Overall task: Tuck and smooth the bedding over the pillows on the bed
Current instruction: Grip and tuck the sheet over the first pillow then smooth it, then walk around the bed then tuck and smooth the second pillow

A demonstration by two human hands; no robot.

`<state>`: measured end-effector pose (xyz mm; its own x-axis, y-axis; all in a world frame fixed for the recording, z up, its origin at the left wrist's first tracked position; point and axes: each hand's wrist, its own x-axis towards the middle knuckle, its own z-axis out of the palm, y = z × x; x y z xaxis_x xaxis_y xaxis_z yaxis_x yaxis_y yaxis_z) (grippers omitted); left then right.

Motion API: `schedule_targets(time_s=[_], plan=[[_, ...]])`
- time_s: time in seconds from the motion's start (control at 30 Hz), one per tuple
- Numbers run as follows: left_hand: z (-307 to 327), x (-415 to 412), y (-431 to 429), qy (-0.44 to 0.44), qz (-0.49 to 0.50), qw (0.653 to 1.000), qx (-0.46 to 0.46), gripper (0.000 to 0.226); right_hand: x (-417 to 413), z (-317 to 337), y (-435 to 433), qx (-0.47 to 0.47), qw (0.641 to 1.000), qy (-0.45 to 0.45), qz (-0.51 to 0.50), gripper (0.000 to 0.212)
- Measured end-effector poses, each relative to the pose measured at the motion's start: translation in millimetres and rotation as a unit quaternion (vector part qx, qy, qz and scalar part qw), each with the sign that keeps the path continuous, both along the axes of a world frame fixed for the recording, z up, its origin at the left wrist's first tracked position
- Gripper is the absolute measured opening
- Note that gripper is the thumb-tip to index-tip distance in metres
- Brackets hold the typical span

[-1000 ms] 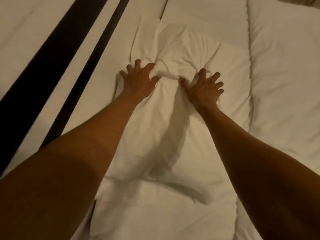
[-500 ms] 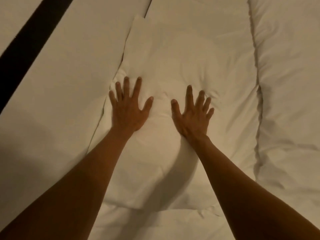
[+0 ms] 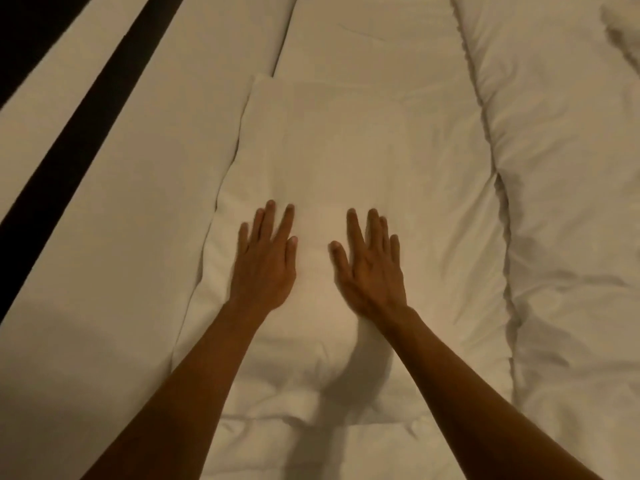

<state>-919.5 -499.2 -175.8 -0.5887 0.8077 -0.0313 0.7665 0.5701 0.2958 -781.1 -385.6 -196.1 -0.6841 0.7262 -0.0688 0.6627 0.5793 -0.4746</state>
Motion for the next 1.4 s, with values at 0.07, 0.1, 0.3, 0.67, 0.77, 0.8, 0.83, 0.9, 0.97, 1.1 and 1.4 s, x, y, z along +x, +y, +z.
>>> schedule_targets(time_s=[0.07, 0.1, 0.3, 0.67, 0.77, 0.8, 0.83, 0.9, 0.97, 1.1, 1.4], plan=[[-7, 8, -29, -0.005, 0.016, 1.0, -0.016, 0.056, 35, -11, -11, -0.012, 0.999, -0.017, -0.025, 0.068], [-8, 11, -41, -0.014, 0.023, 0.999, -0.019, 0.057, 52, -14, -14, -0.022, 0.998, -0.032, -0.044, 0.069], [8, 35, -48, 0.022, 0.03, 0.997, 0.072, 0.06, 66, 5, -24, -0.024, 0.995, 0.003, -0.095, 0.073], [46, 100, -144, -0.03, 0.008, 0.985, -0.171, 0.092, 144, 55, -76, -0.075, 0.98, -0.178, -0.038, 0.076], [120, 139, -155, -0.051, 0.007, 0.98, -0.193, 0.102, 173, 134, -93, -0.087, 0.982, -0.159, -0.051, 0.076], [146, 153, -155, -0.061, 0.009, 0.981, -0.185, 0.093, 180, 161, -96, -0.088, 0.983, -0.149, -0.057, 0.077], [170, 166, -155, -0.073, 0.011, 0.982, -0.176, 0.083, 188, 187, -100, -0.088, 0.984, -0.143, -0.065, 0.078], [214, 188, -154, -0.088, 0.005, 0.982, -0.167, 0.073, 209, 231, -106, -0.082, 0.984, -0.139, -0.082, 0.079], [250, 204, -151, -0.073, -0.015, 0.984, -0.16, 0.074, 235, 264, -109, -0.078, 0.981, -0.144, -0.106, 0.08], [308, 226, -135, -0.048, -0.045, 0.989, -0.132, 0.103, 292, 308, -110, -0.077, 0.974, -0.151, -0.15, 0.082], [349, 319, -67, -0.039, -0.111, 0.983, -0.144, 0.072, 422, 348, -80, -0.063, 0.965, -0.144, -0.208, 0.076]])
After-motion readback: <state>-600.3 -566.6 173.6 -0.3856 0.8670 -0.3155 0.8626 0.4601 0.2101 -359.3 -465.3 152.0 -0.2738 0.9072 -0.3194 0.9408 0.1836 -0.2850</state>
